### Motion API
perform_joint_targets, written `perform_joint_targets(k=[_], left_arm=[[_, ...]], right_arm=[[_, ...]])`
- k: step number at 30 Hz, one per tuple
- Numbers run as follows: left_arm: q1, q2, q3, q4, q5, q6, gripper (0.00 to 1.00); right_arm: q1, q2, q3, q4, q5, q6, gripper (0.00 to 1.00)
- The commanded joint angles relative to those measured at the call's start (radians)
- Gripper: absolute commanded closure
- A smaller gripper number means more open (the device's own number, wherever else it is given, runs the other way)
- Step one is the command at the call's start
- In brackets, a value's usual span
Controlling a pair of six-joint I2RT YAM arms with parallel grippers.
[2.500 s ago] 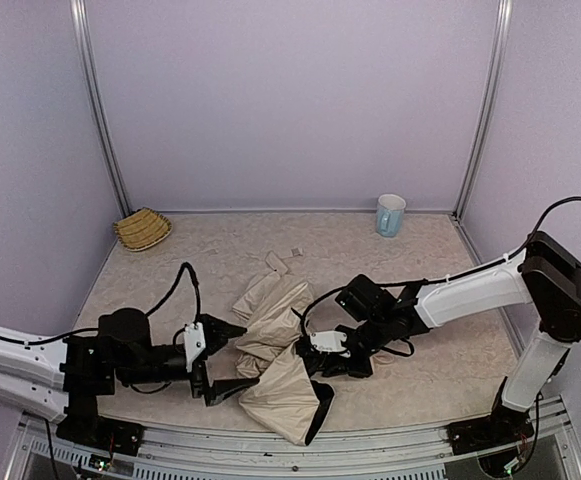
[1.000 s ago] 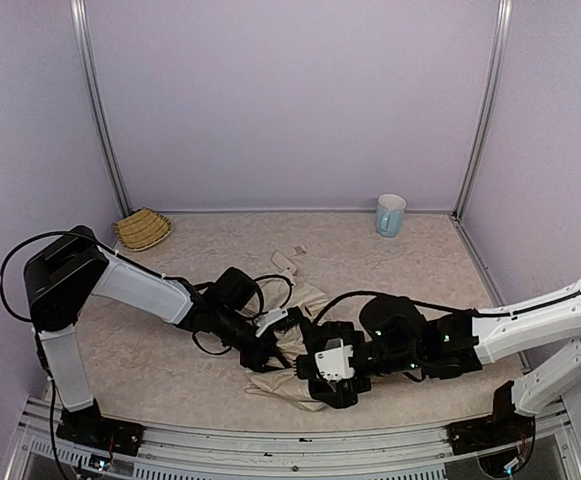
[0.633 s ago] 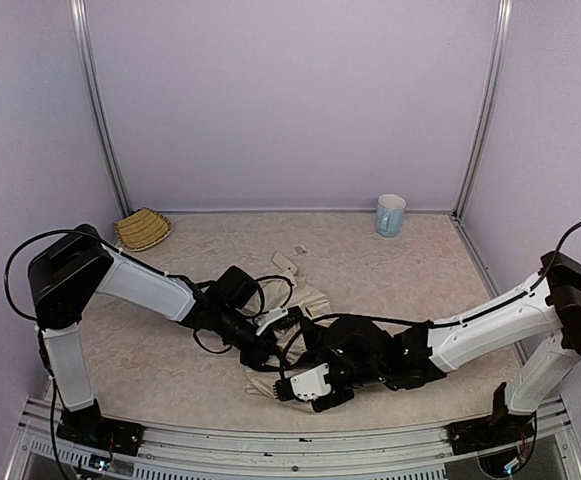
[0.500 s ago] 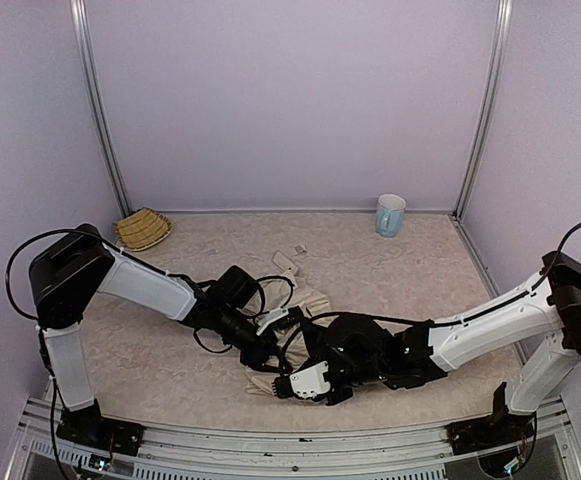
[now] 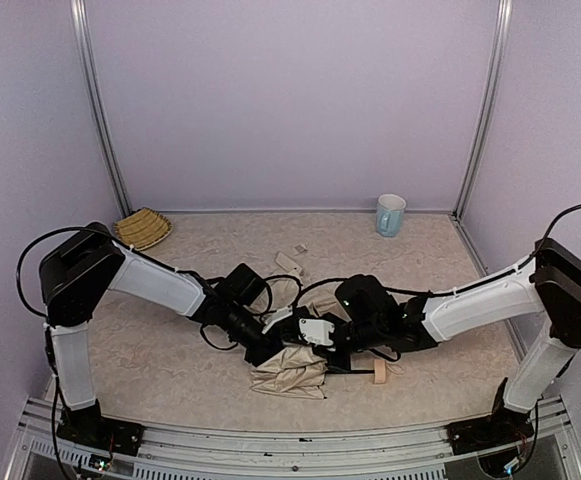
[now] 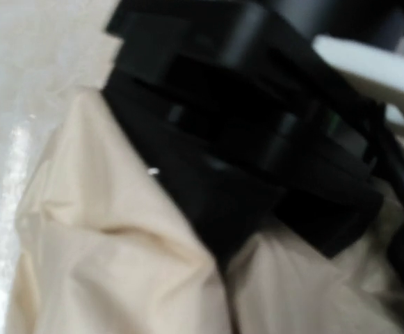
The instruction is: Put away the umbrella
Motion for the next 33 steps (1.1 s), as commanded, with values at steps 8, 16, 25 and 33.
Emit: perform_joint_targets(k=[8, 16, 25, 33], left_arm=[[-0.004, -0.011, -0.042, -0.171, -0.032, 0.101, 0.35], [0.022, -0.232, -0.120, -0.102, -0.113, 0.173, 0.01], [-0.022, -0.662, -0.276, 0.032, -0.520, 0.056, 0.02], [-0.318, -0.849, -0.470, 0.323, -0.772, 0.111, 0.16]], right_arm=[[-0.120, 0.193, 0.046, -0.035, -0.087, 0.140, 1.00], [-0.120, 0.218, 0.053, -0.120, -0.298, 0.180, 1.00], [-0.120, 0.069, 0.077, -0.127, -0.401, 0.228, 1.00], [-0.120, 0.009, 0.138, -0.141, -0.424, 0.292, 1.00]])
